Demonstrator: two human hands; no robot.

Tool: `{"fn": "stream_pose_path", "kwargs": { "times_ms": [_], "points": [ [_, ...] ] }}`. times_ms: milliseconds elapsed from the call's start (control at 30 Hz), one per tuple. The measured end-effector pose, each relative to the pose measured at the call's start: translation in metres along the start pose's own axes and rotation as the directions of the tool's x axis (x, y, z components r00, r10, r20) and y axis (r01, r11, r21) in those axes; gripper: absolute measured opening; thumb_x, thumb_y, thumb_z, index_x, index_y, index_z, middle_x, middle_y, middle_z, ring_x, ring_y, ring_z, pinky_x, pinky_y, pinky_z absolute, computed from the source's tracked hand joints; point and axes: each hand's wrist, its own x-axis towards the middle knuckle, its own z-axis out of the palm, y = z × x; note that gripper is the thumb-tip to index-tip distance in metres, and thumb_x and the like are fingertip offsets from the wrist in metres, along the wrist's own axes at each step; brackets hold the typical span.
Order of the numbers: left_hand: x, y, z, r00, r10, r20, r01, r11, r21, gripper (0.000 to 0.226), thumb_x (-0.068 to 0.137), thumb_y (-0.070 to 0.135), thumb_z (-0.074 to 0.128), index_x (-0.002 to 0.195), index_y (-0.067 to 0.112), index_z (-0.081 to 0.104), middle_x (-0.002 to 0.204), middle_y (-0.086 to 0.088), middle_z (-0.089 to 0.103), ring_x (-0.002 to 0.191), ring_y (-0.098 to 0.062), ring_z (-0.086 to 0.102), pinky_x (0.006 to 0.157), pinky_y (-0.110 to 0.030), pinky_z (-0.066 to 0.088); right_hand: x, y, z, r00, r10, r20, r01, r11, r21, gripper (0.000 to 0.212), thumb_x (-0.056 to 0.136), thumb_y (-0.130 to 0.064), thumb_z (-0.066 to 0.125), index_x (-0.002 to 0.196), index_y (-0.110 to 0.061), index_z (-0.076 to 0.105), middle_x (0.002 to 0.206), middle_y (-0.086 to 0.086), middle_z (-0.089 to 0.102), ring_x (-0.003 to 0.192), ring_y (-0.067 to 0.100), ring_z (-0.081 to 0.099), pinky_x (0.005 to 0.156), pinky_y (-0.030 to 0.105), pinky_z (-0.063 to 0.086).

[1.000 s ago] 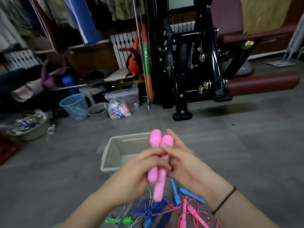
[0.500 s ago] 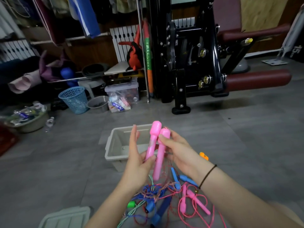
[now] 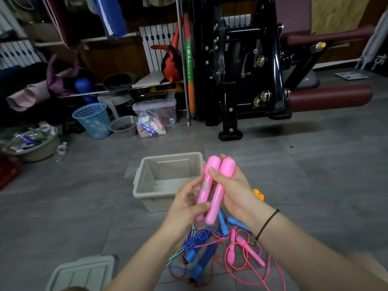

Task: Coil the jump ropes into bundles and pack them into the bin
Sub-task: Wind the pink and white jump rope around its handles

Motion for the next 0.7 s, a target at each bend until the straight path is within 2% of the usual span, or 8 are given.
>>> {"fn": "stream_pose_path", "kwargs": {
  "times_ms": [67, 133, 267, 367, 467, 600, 633, 700],
  "points": [
    [-0.008, 0.001, 0.006, 0.993, -0.107, 0.059, 0.112, 0.989, -0.095, 0.053, 0.074, 0.012, 0.069, 0.123, 0.023, 0.053, 0.127, -0.011, 0.056, 0.099, -0.033, 0.064, 0.072, -0.044, 0.055, -0.003, -0.004, 0.001, 0.998, -0.04, 0.053, 0.04, 0.999, 0.0, 0.053, 0.084, 0.0, 0.061, 0.131, -0.019, 0.044, 0.112, 0.013, 0.066, 0.097, 0.024, 0.065, 0.086, 0.043, 0.053],
    [-0.015, 0.003, 0.012, 0.962, -0.227, 0.151, 0.245, 0.964, -0.108, 0.046, 0.082, 0.023, 0.068, 0.123, 0.014, 0.049, 0.118, -0.017, 0.062, 0.094, -0.033, 0.067, 0.063, -0.04, 0.057, -0.007, -0.007, 0.003, 0.99, -0.06, 0.126, 0.062, 0.998, -0.015, 0.053, 0.085, 0.002, 0.059, 0.13, -0.02, 0.045, 0.117, 0.013, 0.065, 0.099, 0.024, 0.067, 0.085, 0.039, 0.054],
    [-0.017, 0.006, 0.017, 0.946, -0.251, 0.204, 0.25, 0.968, 0.029, 0.035, 0.084, 0.029, 0.059, 0.107, 0.003, 0.057, 0.086, -0.012, 0.07, 0.07, -0.021, 0.067, 0.053, -0.027, 0.054, -0.012, -0.011, 0.006, 0.974, -0.045, 0.223, 0.069, 0.993, -0.1, 0.05, 0.08, 0.001, 0.062, 0.124, -0.02, 0.051, 0.109, 0.015, 0.067, 0.096, 0.029, 0.067, 0.082, 0.035, 0.054],
    [-0.015, 0.01, 0.014, 0.931, -0.269, 0.246, 0.268, 0.963, 0.036, 0.028, 0.083, 0.026, 0.06, 0.097, 0.002, 0.057, 0.075, -0.007, 0.067, 0.065, -0.017, 0.065, 0.052, -0.025, 0.054, -0.011, -0.02, 0.004, 0.966, 0.006, 0.259, -0.01, 1.0, 0.014, 0.041, 0.076, -0.017, 0.063, 0.116, -0.02, 0.057, 0.103, 0.012, 0.069, 0.086, 0.032, 0.067, 0.081, 0.038, 0.053],
    [-0.015, 0.013, 0.009, 0.896, -0.31, 0.319, 0.309, 0.949, 0.055, 0.033, 0.083, 0.023, 0.064, 0.105, 0.001, 0.058, 0.073, -0.006, 0.064, 0.062, -0.016, 0.061, 0.051, -0.023, 0.052, -0.007, -0.026, -0.001, 0.967, 0.031, 0.254, -0.029, 1.0, -0.01, 0.035, 0.079, -0.033, 0.057, 0.111, -0.019, 0.057, 0.107, 0.014, 0.069, 0.085, 0.037, 0.065, 0.078, 0.04, 0.054],
    [-0.016, 0.028, -0.001, 0.88, -0.262, 0.397, 0.295, 0.955, -0.023, 0.049, 0.067, 0.033, 0.083, 0.101, 0.003, 0.064, 0.073, -0.008, 0.06, 0.059, -0.016, 0.059, 0.044, -0.02, 0.048, 0.001, -0.032, -0.006, 0.954, 0.103, 0.282, -0.091, 0.994, -0.056, 0.054, 0.089, -0.059, 0.032, 0.113, -0.018, 0.059, 0.105, 0.014, 0.066, 0.094, 0.03, 0.06, 0.086, 0.043, 0.047],
    [-0.015, 0.035, -0.005, 0.882, -0.238, 0.407, 0.276, 0.96, -0.037, 0.051, 0.064, 0.035, 0.085, 0.099, 0.003, 0.065, 0.072, -0.007, 0.06, 0.058, -0.015, 0.059, 0.043, -0.019, 0.047, 0.003, -0.035, -0.006, 0.959, 0.1, 0.263, -0.078, 0.992, -0.095, 0.051, 0.094, -0.054, 0.028, 0.11, -0.017, 0.06, 0.097, 0.01, 0.065, 0.086, 0.027, 0.058, 0.08, 0.039, 0.047],
    [-0.013, 0.049, -0.013, 0.885, -0.192, 0.425, 0.24, 0.969, -0.062, 0.051, 0.063, 0.036, 0.085, 0.097, 0.004, 0.066, 0.071, -0.007, 0.06, 0.056, -0.015, 0.058, 0.04, -0.018, 0.046, 0.005, -0.037, -0.005, 0.977, 0.014, 0.212, 0.046, 0.96, -0.276, 0.026, 0.093, -0.031, 0.041, 0.106, -0.017, 0.059, 0.085, 0.005, 0.054, 0.073, 0.018, 0.049, 0.065, 0.028, 0.045]
  ]
}}
